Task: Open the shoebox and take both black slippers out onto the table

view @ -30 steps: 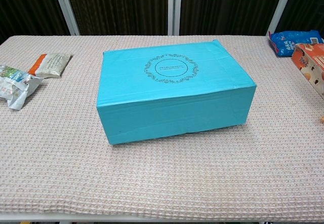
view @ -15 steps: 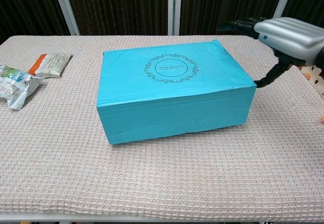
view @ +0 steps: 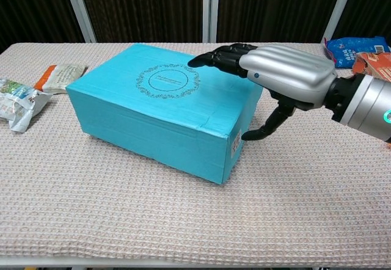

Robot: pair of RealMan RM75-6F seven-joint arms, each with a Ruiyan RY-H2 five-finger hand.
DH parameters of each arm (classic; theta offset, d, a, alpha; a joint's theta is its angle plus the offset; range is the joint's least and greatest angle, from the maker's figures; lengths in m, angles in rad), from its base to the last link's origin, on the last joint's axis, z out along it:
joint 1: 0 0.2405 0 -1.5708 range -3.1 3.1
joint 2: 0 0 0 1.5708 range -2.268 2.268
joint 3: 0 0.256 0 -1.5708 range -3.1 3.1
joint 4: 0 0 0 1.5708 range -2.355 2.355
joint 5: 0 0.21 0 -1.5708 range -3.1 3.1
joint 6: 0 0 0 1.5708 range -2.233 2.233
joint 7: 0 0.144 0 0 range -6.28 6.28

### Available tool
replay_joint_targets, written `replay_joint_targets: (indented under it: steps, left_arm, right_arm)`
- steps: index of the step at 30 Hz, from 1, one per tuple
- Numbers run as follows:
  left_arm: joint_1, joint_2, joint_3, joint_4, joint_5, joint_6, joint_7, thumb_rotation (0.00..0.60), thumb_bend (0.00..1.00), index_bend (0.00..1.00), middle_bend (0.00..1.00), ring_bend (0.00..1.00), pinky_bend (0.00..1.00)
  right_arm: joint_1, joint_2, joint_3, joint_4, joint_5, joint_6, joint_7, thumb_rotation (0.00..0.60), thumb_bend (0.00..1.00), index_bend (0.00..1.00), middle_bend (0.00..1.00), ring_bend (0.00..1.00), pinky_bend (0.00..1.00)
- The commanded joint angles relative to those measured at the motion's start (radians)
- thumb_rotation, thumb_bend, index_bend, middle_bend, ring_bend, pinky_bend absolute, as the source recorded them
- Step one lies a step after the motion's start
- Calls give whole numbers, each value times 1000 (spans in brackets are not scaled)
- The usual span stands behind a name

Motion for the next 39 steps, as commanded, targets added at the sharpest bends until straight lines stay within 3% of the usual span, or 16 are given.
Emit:
replay_joint_targets:
  steps: [1,6,15,21,24,29,34,39]
  left_arm:
    - [1,-1,0,2,-2,-2,-3,600,0,167,144,60,109]
    - [-3,-2,1,-3,5,-4,-4,600,0,168,144,60,109]
    - [9,8,5,-11,-6,0,-13,600,0,167,145,60,109]
    - [10,9,6,-9,-5,-2,-19,600,0,167,144,60,109]
    - [10,9,6,-9,-5,-4,-22,600,0,167,144,60,109]
    - [11,8,6,-5,-7,-6,-27,600,0,167,145,60,109]
    - [9,7,7,-8,-4,-9,-27,600,0,167,145,60,109]
    - [10,9,6,-9,-5,-9,-28,600,0,167,144,60,109]
  right_arm:
    - [-26,53,-14,-9,13,28,-25,600,8,0,98,0,0]
    - [-29,44,0,59,67,9,-35,600,22,0,105,0,0]
    - [24,-117,16,309,54,38,26,600,60,20,118,0,0]
    - [45,-201,-5,450,20,94,92,600,111,104,159,0,0]
    - [48,-239,-24,527,-7,144,126,600,235,186,208,0,0]
    - [43,-283,-40,631,-25,225,203,600,578,395,286,13,0]
    - [35,-309,-22,661,17,247,319,600,666,462,334,46,0]
    - [23,-287,29,569,115,199,509,600,684,475,352,54,0]
